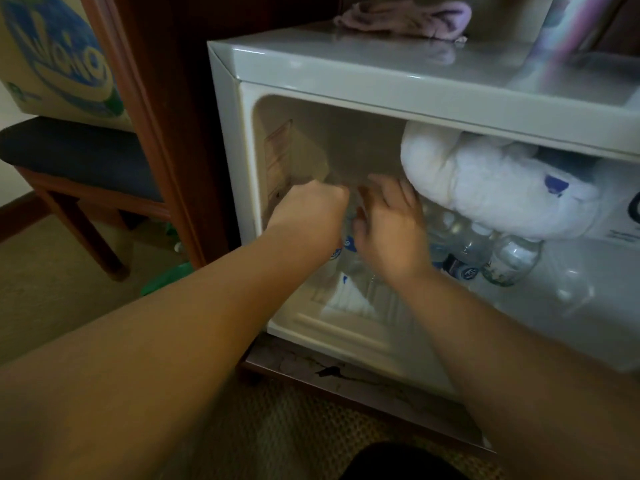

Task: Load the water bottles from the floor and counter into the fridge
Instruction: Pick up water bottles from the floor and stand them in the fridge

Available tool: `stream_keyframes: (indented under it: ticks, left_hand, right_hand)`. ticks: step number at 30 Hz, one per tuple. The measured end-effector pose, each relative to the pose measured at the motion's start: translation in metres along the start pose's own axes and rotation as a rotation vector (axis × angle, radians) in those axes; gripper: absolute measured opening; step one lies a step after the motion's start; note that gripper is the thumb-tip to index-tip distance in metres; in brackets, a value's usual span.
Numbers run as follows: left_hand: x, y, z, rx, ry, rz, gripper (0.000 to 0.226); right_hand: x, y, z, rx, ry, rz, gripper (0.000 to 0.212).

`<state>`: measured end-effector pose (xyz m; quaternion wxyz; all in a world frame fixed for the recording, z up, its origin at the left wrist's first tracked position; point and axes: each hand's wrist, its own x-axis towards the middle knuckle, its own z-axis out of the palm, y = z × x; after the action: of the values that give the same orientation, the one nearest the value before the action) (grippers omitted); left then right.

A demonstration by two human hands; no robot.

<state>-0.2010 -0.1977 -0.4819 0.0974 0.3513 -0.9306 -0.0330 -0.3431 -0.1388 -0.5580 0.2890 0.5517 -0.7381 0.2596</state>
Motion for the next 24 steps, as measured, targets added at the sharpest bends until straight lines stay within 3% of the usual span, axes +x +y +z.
stream_keyframes:
  ticks: [2,3,7,9,18,24]
  left_hand:
    - [0.010,0.004,0.002,0.018,0.018,0.012,0.033]
    - [0.015,0.005,0.003,0.027,0.018,0.021,0.035]
    - [0.038,0.006,0.012,0.075,-0.064,0.032,0.041]
    - [0.049,0.004,0.017,0.100,-0.120,-0.002,0.045]
    - [0.084,0.007,0.033,0.058,-0.133,-0.042,0.033]
    - [0.095,0.011,0.034,0.248,-0.118,-0.032,0.035]
  right_hand:
    - [-0.038,-0.005,0.001,0.100,0.055,-0.015,0.021]
    - [-0.059,-0.003,0.006,0.142,-0.024,-0.028,0.023]
    - [-0.131,0.010,0.033,0.202,-0.762,0.013,0.068]
    - [-0.153,0.014,0.045,0.191,-0.947,-0.023,0.083]
    - [-0.164,0.018,0.054,0.143,-0.901,-0.064,0.084]
    - [-0.162,0.017,0.053,0.162,-0.896,-0.052,0.086]
